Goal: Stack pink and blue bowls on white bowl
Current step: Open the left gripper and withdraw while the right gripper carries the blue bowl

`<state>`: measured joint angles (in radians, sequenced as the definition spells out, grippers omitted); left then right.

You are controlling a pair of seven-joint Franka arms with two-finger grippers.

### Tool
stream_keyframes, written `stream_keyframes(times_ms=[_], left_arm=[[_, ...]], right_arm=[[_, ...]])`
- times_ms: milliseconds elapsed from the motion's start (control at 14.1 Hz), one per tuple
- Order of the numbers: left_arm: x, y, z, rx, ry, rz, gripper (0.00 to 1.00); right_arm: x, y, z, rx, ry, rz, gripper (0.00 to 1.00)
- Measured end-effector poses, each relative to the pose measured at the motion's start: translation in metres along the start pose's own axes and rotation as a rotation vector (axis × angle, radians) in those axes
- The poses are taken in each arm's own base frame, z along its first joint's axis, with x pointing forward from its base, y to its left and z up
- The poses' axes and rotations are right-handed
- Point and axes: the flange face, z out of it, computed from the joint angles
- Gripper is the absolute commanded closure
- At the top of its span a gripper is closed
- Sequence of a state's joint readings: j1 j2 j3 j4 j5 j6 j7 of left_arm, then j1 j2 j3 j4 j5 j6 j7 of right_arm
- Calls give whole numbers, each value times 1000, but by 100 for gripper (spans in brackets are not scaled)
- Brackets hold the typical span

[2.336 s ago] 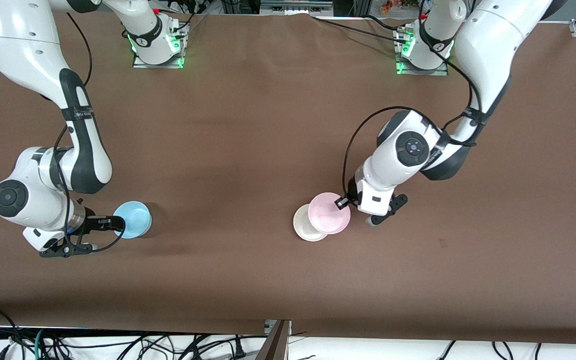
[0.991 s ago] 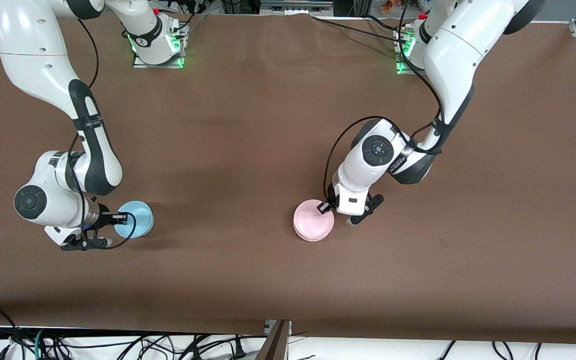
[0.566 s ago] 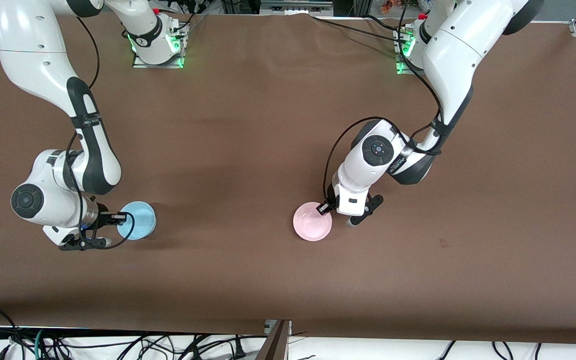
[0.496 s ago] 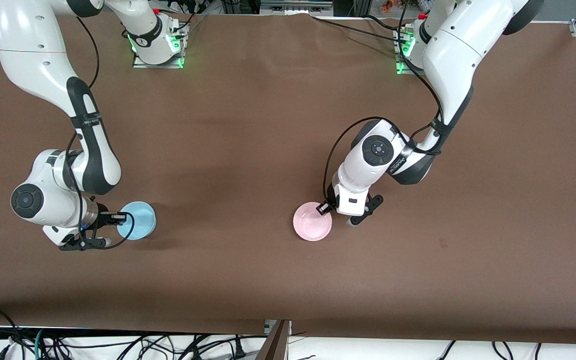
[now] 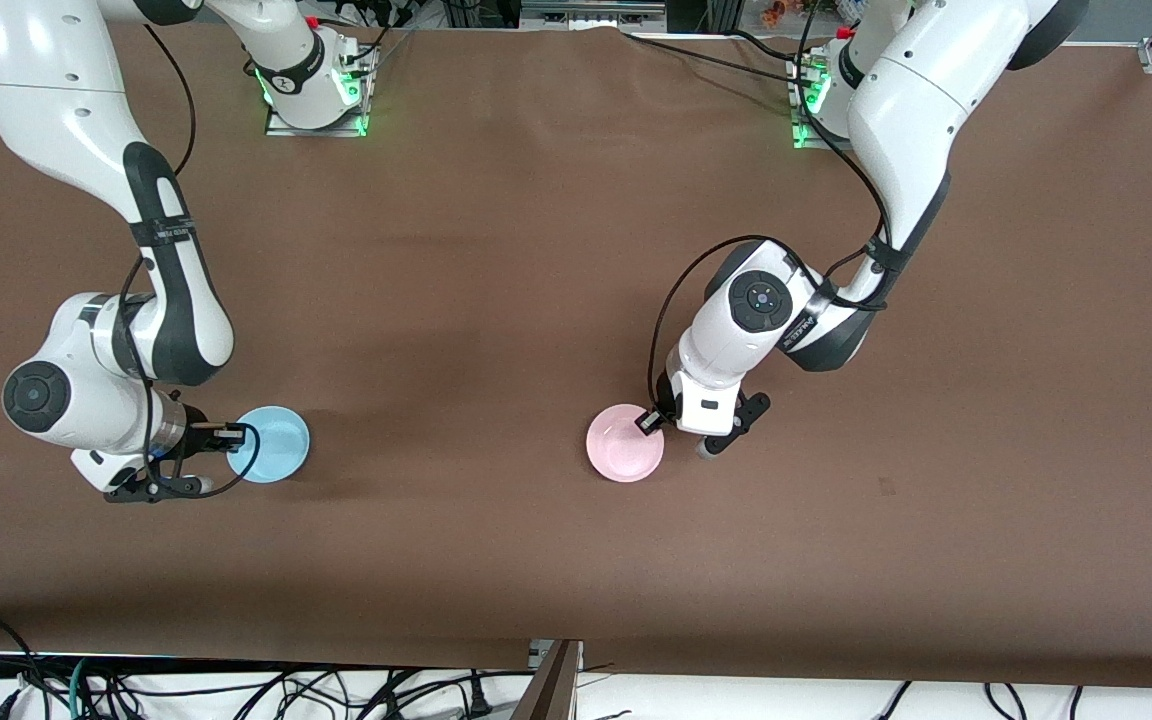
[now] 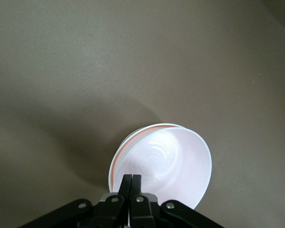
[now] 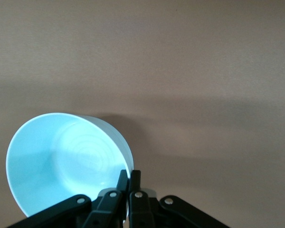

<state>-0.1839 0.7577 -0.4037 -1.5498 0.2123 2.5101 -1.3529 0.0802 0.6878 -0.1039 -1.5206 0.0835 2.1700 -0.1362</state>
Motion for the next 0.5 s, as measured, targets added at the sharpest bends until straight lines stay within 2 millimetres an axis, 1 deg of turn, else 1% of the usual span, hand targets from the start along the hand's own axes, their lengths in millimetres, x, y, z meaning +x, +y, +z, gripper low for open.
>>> stream_keyframes(times_ms=[212,496], left_arm=[[1,-1,2,4,2,-2,100],[3,-10,24,41,20,0,100]], right_arm=[[1,-6,-23,30,-8,7,100],[1,-27,-41,78,-11,27,100]])
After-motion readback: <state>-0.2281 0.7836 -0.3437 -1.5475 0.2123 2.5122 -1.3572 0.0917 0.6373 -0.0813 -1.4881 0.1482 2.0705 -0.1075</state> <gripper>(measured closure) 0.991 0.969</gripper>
